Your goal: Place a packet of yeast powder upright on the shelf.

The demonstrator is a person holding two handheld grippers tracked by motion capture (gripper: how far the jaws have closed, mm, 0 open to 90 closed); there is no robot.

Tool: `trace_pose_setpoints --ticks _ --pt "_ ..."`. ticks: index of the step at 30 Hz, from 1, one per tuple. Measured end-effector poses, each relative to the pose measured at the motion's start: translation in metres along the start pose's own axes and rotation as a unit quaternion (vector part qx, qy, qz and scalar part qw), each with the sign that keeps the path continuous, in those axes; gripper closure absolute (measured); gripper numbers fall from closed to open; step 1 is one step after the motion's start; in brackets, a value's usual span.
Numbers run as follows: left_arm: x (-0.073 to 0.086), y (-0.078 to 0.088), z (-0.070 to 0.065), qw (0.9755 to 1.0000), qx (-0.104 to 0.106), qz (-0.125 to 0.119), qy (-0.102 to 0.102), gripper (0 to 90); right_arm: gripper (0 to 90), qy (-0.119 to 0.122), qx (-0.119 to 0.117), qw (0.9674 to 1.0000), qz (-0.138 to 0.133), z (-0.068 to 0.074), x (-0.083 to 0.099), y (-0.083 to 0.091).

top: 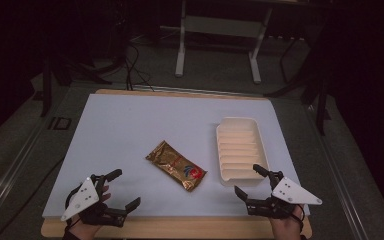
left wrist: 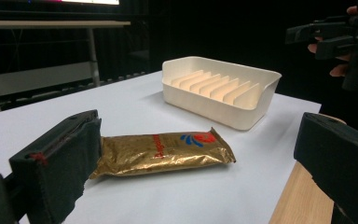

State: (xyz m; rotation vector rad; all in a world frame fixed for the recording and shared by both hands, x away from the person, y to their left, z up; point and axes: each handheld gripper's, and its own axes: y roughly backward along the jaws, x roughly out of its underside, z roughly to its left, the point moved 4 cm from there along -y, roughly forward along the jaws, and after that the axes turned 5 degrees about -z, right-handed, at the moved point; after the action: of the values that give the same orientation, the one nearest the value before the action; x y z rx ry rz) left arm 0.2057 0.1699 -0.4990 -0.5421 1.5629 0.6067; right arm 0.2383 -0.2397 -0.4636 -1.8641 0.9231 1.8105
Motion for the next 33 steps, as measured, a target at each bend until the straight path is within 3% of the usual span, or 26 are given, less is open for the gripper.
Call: trace_pose_setpoints --ticks 15,22,23,29,33 --pt "0.003 -0.003 -0.002 0.9997 0.015 0.015 -0.008 1.2 11.8 0.011 -0.001 0.9999 0.002 0.001 -0.001 0.0" --pt "0.0 -0.005 -0.003 0.9997 0.014 0.017 0.007 1.2 11.3 0.013 -0.004 0.9999 0.002 0.004 -0.003 0.0" --pt "-0.002 -0.006 -0.004 0.9994 0.017 0.016 0.024 1.2 11.2 0.018 -0.003 0.9998 -0.002 0.005 -0.004 0.001" --pt "-0.021 -0.009 -0.011 0.9992 0.018 0.02 0.029 1.2 10.9 0.026 -0.01 0.9996 -0.004 0.011 -0.007 0.002" --pt "-0.032 -0.012 -0.013 0.9981 0.039 0.028 0.038 1.1 10.8 0.024 -0.019 0.9995 -0.002 0.013 -0.008 0.001"
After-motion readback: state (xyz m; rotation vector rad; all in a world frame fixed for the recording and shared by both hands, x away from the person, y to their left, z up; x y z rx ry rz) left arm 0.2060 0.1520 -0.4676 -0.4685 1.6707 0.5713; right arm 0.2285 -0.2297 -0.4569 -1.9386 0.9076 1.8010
